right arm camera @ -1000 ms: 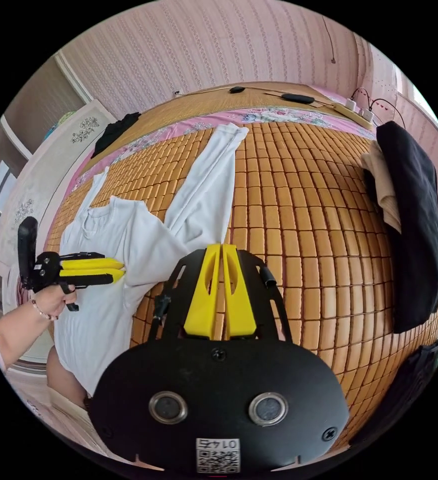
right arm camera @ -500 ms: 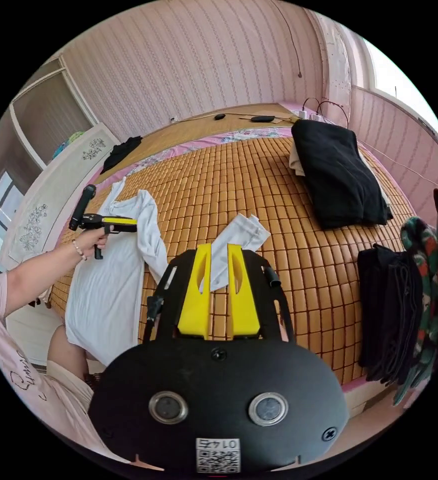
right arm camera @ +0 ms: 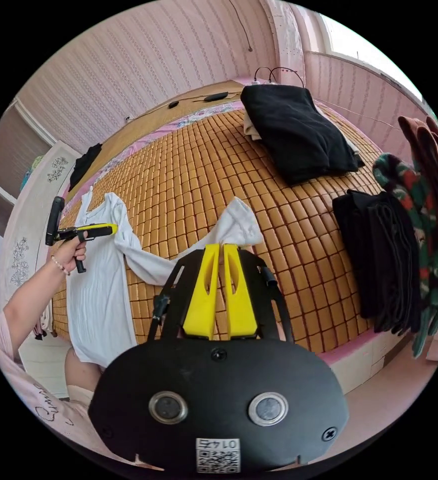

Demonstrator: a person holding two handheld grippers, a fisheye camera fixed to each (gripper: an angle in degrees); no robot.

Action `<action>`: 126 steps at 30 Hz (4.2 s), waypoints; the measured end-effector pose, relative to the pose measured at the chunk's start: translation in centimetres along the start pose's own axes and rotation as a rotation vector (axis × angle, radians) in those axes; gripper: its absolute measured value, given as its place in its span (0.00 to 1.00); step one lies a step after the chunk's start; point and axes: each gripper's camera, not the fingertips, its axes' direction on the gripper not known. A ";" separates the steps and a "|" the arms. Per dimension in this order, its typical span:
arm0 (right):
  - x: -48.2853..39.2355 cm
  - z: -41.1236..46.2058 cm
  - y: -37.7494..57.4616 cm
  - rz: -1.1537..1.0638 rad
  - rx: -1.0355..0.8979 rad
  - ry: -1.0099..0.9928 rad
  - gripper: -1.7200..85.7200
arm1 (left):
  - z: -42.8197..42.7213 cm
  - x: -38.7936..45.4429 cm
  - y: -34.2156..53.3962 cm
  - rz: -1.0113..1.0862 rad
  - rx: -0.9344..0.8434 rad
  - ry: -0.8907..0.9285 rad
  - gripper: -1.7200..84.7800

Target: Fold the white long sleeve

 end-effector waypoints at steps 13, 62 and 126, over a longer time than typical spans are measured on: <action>7.5 -1.4 1.8 0.035 0.099 -0.023 0.08 | 1.6 2.1 -6.4 0.022 0.086 -0.052 0.02; 10.6 1.4 3.8 -0.050 -0.036 0.341 0.03 | 18.0 3.7 -14.9 -0.137 0.002 -0.216 0.07; 21.4 0.7 5.6 0.016 0.033 0.058 0.01 | 41.6 39.4 -14.3 0.595 -0.201 -0.244 0.08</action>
